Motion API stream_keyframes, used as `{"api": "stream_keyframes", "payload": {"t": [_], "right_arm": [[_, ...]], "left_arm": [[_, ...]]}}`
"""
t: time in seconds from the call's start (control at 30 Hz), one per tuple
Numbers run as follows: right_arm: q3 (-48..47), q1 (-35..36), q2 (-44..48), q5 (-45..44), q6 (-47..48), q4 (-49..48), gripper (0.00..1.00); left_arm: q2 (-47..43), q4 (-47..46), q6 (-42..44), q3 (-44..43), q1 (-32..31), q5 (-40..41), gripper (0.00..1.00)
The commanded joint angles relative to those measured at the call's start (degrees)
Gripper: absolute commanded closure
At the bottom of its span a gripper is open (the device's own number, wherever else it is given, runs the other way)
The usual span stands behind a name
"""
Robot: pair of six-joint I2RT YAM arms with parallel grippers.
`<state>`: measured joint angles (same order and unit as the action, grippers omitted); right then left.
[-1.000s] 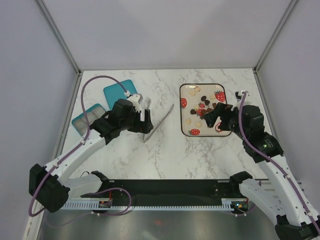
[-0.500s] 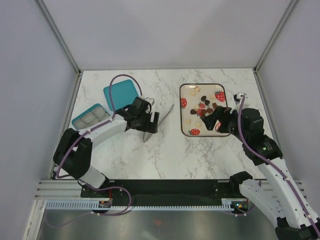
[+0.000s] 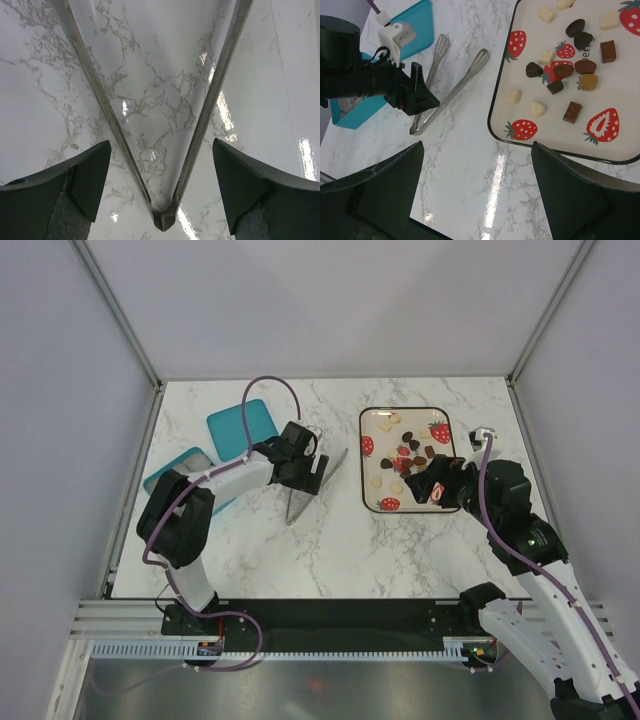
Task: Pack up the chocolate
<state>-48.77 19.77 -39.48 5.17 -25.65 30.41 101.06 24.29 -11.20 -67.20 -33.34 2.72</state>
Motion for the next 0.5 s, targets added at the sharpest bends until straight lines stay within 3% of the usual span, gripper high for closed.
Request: {"api": "stream_keyframes", "payload": {"t": [0.0,0.47], "right_arm": [[0.7,0.2,0.7,0.3,1.0,-1.7,0.04],[0.7,0.3,0.7,-1.6,1.9,-1.3,0.04]], "left_arm": [[2.1,0.7,5.0,-3.4,0.0,2.6,0.09],[6.8,1.1,5.8,-3.2,-0.1,0.4,0.14]]}}
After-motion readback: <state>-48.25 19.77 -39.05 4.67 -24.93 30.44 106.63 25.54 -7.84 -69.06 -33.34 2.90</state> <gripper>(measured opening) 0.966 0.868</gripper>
